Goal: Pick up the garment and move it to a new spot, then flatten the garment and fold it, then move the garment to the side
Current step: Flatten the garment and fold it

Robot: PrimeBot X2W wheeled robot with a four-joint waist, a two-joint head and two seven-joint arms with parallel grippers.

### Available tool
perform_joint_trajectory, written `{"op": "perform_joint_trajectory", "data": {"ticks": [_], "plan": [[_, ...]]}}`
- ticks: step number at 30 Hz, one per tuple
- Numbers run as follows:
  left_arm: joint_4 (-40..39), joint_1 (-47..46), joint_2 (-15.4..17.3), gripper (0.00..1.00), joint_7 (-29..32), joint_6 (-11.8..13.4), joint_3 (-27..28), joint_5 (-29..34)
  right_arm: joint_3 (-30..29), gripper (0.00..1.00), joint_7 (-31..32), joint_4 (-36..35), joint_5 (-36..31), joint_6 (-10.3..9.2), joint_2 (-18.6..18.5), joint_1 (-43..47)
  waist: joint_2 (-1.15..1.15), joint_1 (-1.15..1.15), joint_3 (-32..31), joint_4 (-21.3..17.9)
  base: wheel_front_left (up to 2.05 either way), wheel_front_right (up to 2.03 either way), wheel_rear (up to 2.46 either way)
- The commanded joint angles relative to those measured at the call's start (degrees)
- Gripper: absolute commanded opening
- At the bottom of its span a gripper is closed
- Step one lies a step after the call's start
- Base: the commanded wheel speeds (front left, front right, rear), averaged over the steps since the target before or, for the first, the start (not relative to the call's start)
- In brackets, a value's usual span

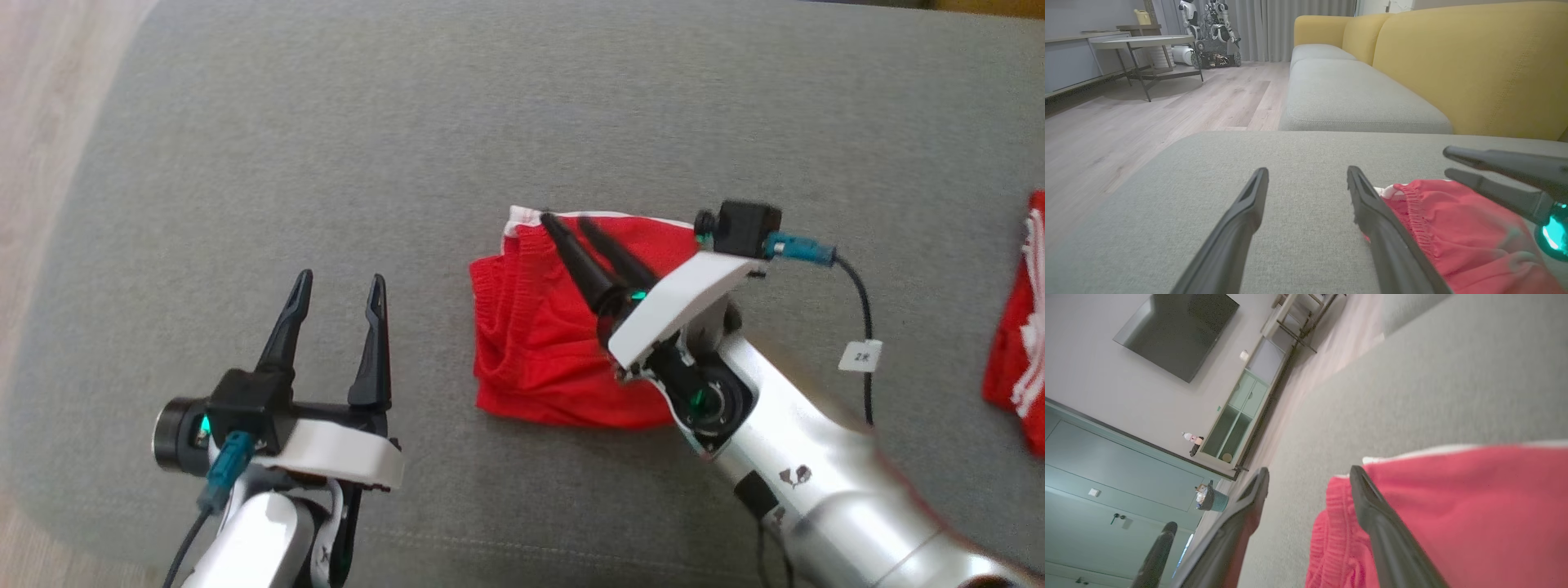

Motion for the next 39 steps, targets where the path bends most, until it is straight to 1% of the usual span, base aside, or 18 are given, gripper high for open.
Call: {"op": "perform_joint_trajectory", "data": {"ticks": [1, 4, 7, 8, 9, 10, 17, 18, 21, 24, 25, 29, 34, 39], "plan": [[-1.64, -2.69, 0.80, 1.00, -0.60, -0.02, 2.62, 0.09, 0.95, 1.00, -2.14, -2.72, -1.55, -0.04, 0.41, -2.03, 0.00, 0.00, -0.23, -1.18, 0.00, 0.00, 0.00], [-1.54, -2.76, 1.04, 1.00, -0.63, -0.14, 2.75, 0.13, 2.02, 1.00, -7.87, -4.71, -6.07, -0.04, -2.59, -2.76, 0.00, 0.00, -0.68, -2.81, 0.00, 0.00, 0.00], [-1.46, -2.57, 1.30, 1.00, -0.64, 0.12, 2.89, 0.24, 1.51, 1.00, -12.90, -5.44, -10.41, -0.04, -6.30, -1.99, 0.00, 0.00, -1.34, -4.44, 0.00, 0.00, 0.00], [-1.48, -2.33, 1.56, 1.00, -0.59, 0.39, 3.08, 0.24, 0.03, 1.00, -14.83, -5.33, -13.00, -0.04, -8.63, -0.67, 0.00, 0.00, -1.76, -5.54, 0.00, 0.00, 0.00], [-1.48, -2.33, 1.56, 1.00, -0.59, 0.39, 3.08, 0.24, 0.03, 1.00, -14.83, -5.33, -13.00, -0.04, -8.63, -0.67, 0.00, 0.00, -1.76, -5.54, 0.00, 0.00, 0.00], [-1.49, -2.16, 1.71, 1.00, -0.54, 0.50, 3.15, 0.23, -1.08, 1.00, -15.43, -5.35, -13.85, -0.04, -9.56, 0.30, 0.00, 0.00, -2.01, -6.06, 0.00, 0.00, 0.00], [-2.02, -0.76, 2.91, 1.00, 0.06, 1.23, 3.82, -0.09, -10.40, 1.00, -16.80, -7.61, -19.23, -0.04, -14.48, 8.99, 0.00, 0.00, -3.29, -9.53, 0.00, 0.00, 0.00], [-2.07, -0.32, 3.20, 1.00, 0.20, 1.35, 3.98, -0.27, -13.51, 1.00, -16.94, -8.91, -21.71, -0.04, -15.18, 11.90, 0.00, 0.00, -3.78, -10.23, 0.00, 0.00, 0.00], [-2.33, 0.28, 3.44, 1.00, 0.45, 1.70, 4.08, -0.42, -18.56, 1.00, -17.10, -11.56, -27.82, -0.04, -15.93, 15.76, 0.00, 0.00, -4.27, -11.09, 0.00, 0.00, 0.00], [-2.52, 0.98, 3.86, 1.00, 0.70, 1.97, 4.31, -0.64, -23.70, 1.00, -16.54, -15.58, -34.88, -0.04, -15.23, 19.34, 0.00, 0.00, -4.69, -11.82, 0.00, 0.00, 0.00], [-2.54, 1.25, 4.04, 1.00, 0.74, 2.07, 4.46, -0.75, -25.24, 1.00, -15.63, -17.09, -37.41, -0.04, -14.80, 20.50, 0.00, 0.00, -4.88, -12.11, 0.00, 0.00, 0.00], [-2.50, 2.74, 4.93, 1.00, 0.77, 2.55, 5.33, -1.30, -30.29, 1.00, -11.19, -25.17, -43.96, -0.04, -11.80, 24.76, 0.00, 0.00, -5.73, -13.35, 0.00, 0.00, 0.00], [-3.00, 4.86, 5.62, 1.00, 1.03, 3.18, 5.80, -1.85, -33.66, 1.00, -5.44, -34.97, -49.24, -0.04, -8.53, 30.20, 0.00, 0.00, -6.99, -13.97, 0.00, 0.00, 0.00], [-3.69, 6.95, 5.85, 1.00, 1.47, 3.94, 5.72, -2.17, -34.96, 1.00, -1.81, -40.63, -51.74, -0.04, -6.23, 34.56, 0.00, 0.00, -8.48, -13.92, 0.00, 0.00, 0.00]]}}
